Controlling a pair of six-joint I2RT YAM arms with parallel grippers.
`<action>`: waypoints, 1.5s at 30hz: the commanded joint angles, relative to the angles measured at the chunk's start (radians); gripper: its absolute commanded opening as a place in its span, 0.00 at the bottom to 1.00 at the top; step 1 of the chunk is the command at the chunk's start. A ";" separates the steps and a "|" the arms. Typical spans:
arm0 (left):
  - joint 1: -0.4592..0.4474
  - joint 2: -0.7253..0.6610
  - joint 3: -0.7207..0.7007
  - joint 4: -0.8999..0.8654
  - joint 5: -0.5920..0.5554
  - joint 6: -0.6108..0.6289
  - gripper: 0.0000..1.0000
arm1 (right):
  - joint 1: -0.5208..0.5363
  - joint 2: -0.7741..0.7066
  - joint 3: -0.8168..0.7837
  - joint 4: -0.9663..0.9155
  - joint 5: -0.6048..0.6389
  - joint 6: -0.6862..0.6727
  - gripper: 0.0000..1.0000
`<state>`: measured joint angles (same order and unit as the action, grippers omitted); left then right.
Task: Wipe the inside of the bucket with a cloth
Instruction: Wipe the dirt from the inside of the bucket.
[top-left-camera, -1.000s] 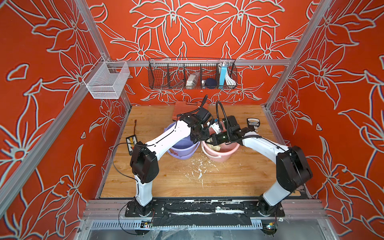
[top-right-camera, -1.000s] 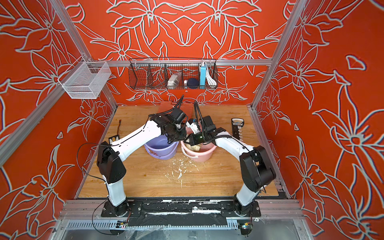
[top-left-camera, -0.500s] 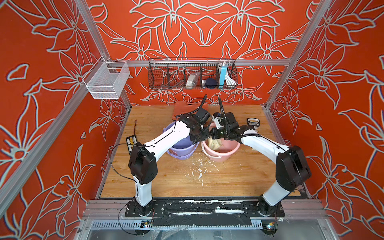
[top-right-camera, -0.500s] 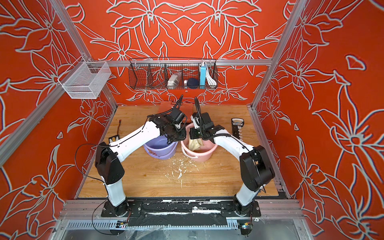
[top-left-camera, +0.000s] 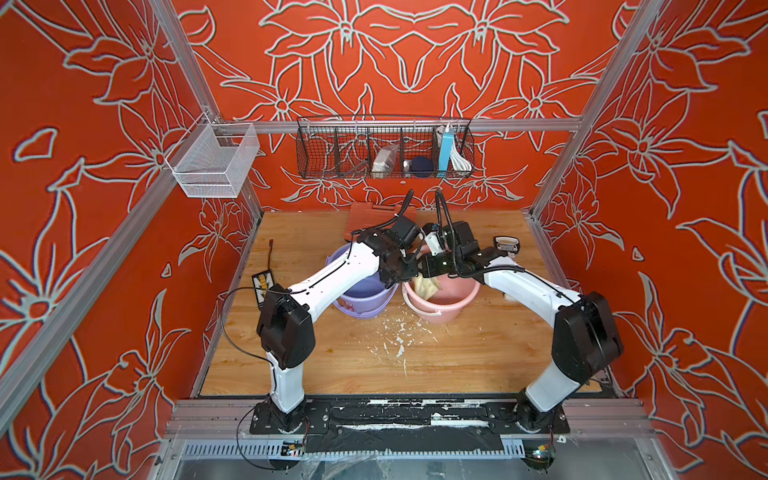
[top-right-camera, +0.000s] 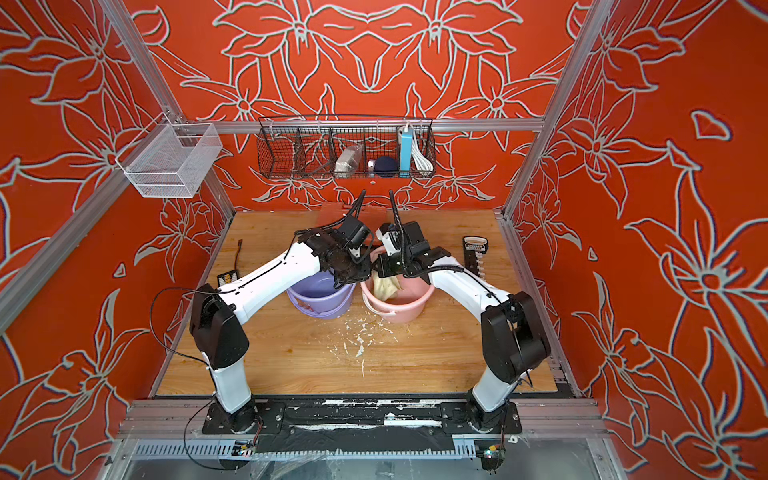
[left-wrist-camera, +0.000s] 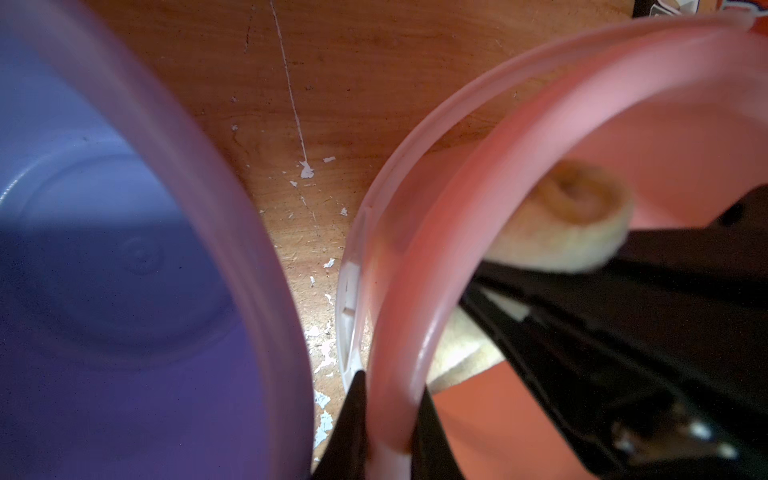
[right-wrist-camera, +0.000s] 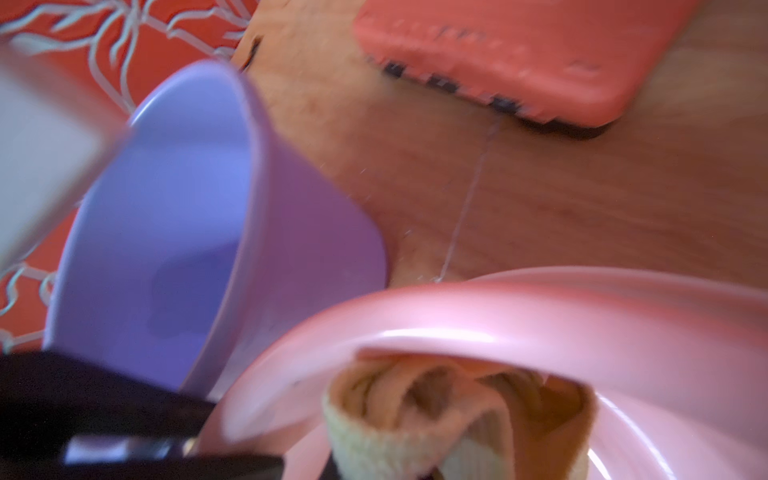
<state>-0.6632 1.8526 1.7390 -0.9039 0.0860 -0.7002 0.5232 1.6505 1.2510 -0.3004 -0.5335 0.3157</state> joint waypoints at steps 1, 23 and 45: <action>-0.024 -0.014 0.005 -0.015 0.000 0.034 0.00 | 0.011 -0.028 0.022 -0.055 -0.178 -0.125 0.00; 0.002 -0.012 0.033 -0.014 -0.041 0.016 0.00 | 0.012 -0.184 -0.035 -0.379 -0.165 -0.165 0.00; 0.007 0.002 0.042 0.002 -0.059 0.001 0.00 | 0.012 -0.133 -0.079 -0.372 -0.461 -0.218 0.00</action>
<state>-0.6598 1.8545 1.7691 -0.9611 0.0639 -0.6880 0.5156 1.5417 1.1633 -0.5488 -0.8925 0.1944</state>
